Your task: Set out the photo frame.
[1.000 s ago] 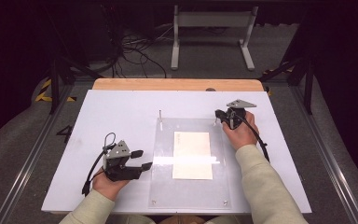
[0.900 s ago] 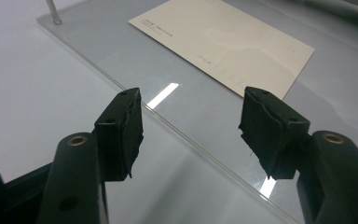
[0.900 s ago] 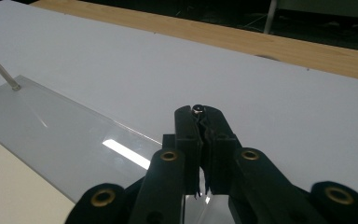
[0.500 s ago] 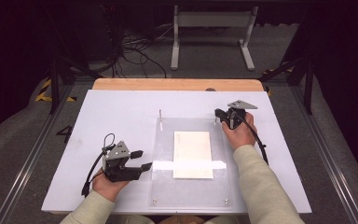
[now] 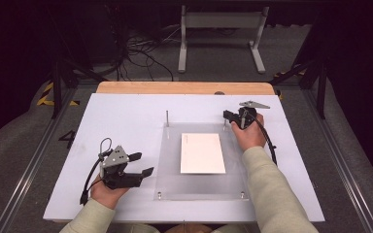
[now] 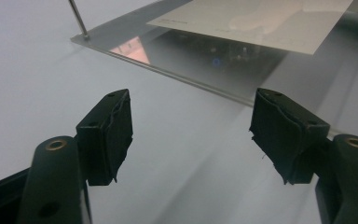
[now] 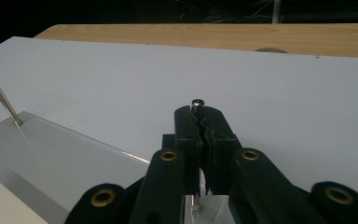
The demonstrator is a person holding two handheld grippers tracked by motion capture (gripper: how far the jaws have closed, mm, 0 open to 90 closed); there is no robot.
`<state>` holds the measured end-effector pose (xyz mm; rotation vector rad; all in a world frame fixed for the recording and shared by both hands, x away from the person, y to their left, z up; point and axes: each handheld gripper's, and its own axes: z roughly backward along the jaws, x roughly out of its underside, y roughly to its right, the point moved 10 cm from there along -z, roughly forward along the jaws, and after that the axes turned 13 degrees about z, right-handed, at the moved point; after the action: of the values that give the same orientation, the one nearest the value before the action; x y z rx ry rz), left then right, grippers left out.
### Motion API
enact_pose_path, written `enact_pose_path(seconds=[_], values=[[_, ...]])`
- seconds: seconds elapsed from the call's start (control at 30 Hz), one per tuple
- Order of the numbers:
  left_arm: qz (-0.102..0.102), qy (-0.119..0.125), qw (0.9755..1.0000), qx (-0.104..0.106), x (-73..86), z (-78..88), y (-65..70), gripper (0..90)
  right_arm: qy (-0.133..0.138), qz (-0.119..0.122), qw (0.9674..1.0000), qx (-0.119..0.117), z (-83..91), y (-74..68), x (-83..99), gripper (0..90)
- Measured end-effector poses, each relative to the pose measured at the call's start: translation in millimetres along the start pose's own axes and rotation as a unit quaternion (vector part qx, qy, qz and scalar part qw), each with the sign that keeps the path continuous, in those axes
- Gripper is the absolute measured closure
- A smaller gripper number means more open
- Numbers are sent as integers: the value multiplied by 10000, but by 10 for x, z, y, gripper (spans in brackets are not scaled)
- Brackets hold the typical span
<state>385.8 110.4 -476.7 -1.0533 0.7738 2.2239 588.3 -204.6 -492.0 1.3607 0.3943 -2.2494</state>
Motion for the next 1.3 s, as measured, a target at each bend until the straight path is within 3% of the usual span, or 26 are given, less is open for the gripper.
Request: enact_pose_path(seconds=[0.13,0.17,0.43,0.57,0.67,0.7,0.83,1.03,1.17,1.3], values=[[-140,38,9999,-53,6,29,1,235,-18,-37,10000,-36,-7,8,4,855],[-274,36,9996,-107,21,33,2,218,-48,-84,9999,-69,-14,9,1,855],[-492,-9,9986,-191,64,14,29,131,-4,-297,9994,-158,-51,36,-1,853],[-596,29,9981,-141,59,-10,71,108,7,-375,9991,-184,-64,43,1,853],[-799,94,9968,-29,36,-41,164,101,0,-403,9990,-197,-71,46,1,853],[-855,232,9960,108,-17,-40,239,98,5,-427,9989,-211,-73,46,3,852],[-954,515,9938,246,-127,-34,357,99,0,-435,9988,-212,-75,47,5,852],[-1314,875,9865,436,-258,-58,594,132,-2,-480,9986,-223,-79,46,10,851],[-1315,987,9850,517,-298,-81,653,178,-8,-529,9983,-247,-85,48,11,850],[-1353,982,9843,559,-303,-61,701,400,5,-577,9980,-267,-87,50,15,848]])
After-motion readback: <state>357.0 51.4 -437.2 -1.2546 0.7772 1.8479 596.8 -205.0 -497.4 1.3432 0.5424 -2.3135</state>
